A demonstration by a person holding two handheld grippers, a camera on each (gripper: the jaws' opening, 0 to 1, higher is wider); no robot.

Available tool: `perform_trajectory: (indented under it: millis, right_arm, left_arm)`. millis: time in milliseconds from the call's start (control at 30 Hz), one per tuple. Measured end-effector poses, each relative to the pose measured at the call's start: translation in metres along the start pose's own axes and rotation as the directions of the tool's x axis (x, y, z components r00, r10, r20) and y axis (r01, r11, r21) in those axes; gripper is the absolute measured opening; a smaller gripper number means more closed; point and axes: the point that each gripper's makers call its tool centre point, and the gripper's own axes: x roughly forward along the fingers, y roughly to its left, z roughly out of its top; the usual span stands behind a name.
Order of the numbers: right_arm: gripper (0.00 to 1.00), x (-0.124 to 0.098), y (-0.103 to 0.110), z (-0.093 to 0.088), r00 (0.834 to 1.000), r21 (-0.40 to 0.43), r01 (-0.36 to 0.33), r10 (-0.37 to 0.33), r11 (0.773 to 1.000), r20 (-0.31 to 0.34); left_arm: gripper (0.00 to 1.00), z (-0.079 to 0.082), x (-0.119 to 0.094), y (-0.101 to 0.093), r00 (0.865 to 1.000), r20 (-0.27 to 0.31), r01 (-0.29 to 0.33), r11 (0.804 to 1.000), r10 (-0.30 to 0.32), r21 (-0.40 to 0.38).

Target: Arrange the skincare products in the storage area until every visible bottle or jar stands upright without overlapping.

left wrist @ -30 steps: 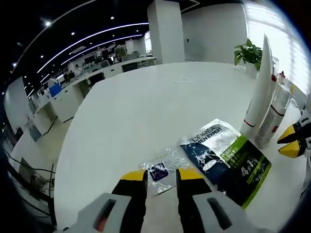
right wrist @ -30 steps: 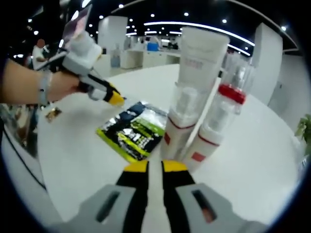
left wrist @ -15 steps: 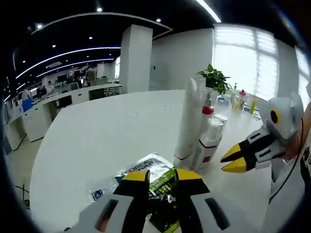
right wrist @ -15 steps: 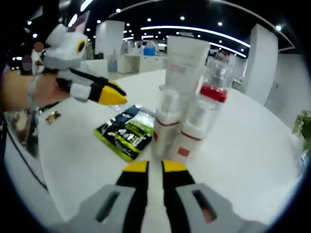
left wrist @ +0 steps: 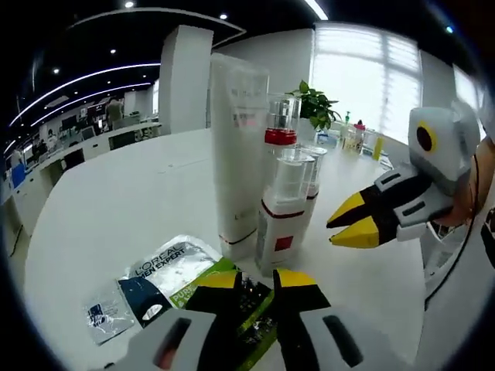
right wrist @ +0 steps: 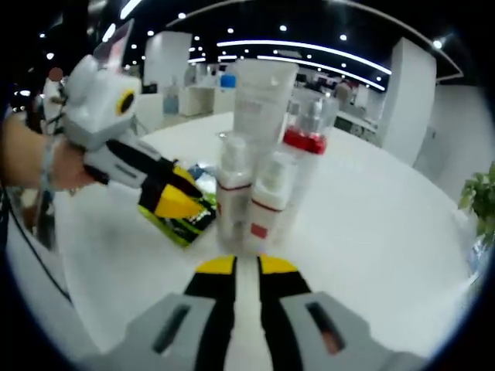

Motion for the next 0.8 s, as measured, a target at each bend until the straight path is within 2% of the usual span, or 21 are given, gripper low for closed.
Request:
perform_trajectory:
  millis: [400,800]
  right_arm:
    - [0.10,-0.002,-0.005,-0.004,1.000,0.004,0.003,-0.003,1.000,-0.013]
    - [0.10,-0.004,-0.008,-0.012,1.000,0.012,0.007,-0.007,1.000,-0.028]
  left_arm:
    - [0.18,-0.010,0.019,-0.009,0.998,-0.056,0.026,0.999,-0.024,0.047]
    - [0.18,-0.008,0.023,-0.020,0.997,-0.067,0.047,0.996,-0.042,0.073]
